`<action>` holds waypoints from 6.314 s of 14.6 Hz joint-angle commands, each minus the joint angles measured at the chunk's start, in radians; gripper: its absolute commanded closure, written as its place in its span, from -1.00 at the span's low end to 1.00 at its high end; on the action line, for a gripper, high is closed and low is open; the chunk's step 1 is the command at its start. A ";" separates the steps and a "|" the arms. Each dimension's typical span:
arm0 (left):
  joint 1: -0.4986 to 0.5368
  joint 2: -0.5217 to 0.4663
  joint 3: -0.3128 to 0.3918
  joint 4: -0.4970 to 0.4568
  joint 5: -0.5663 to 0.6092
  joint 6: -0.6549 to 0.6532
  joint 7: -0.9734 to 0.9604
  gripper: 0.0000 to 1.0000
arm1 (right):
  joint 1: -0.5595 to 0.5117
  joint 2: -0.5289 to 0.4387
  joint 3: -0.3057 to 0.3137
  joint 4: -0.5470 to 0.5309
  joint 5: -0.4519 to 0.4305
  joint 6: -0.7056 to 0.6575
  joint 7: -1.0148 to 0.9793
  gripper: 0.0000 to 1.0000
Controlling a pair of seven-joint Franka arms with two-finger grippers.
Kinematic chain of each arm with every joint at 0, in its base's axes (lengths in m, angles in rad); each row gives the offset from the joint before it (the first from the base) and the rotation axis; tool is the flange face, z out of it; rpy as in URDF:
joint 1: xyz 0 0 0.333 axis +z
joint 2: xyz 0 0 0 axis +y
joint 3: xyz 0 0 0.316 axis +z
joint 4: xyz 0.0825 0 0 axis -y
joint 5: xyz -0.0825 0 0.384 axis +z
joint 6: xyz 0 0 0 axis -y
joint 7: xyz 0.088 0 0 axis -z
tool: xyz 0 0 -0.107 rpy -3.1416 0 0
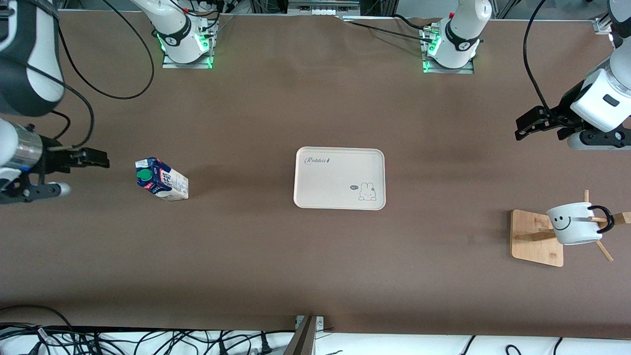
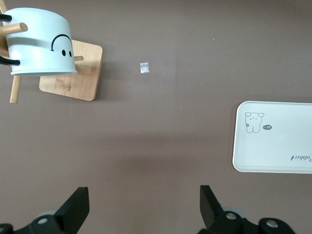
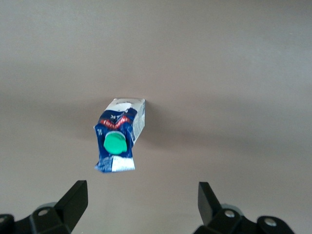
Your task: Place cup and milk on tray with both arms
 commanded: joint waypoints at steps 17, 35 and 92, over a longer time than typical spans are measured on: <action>0.004 0.013 -0.006 0.028 0.005 -0.001 -0.009 -1.00 | 0.042 0.128 0.003 -0.081 0.017 0.114 -0.005 -1.00; 0.004 0.021 -0.005 0.028 0.005 -0.003 -0.009 -1.00 | 0.042 0.090 0.021 -0.203 0.057 0.115 -0.008 -1.00; -0.011 -0.002 0.175 -0.831 0.211 1.545 0.060 -1.00 | 0.568 0.117 0.116 0.110 0.203 0.025 0.638 0.26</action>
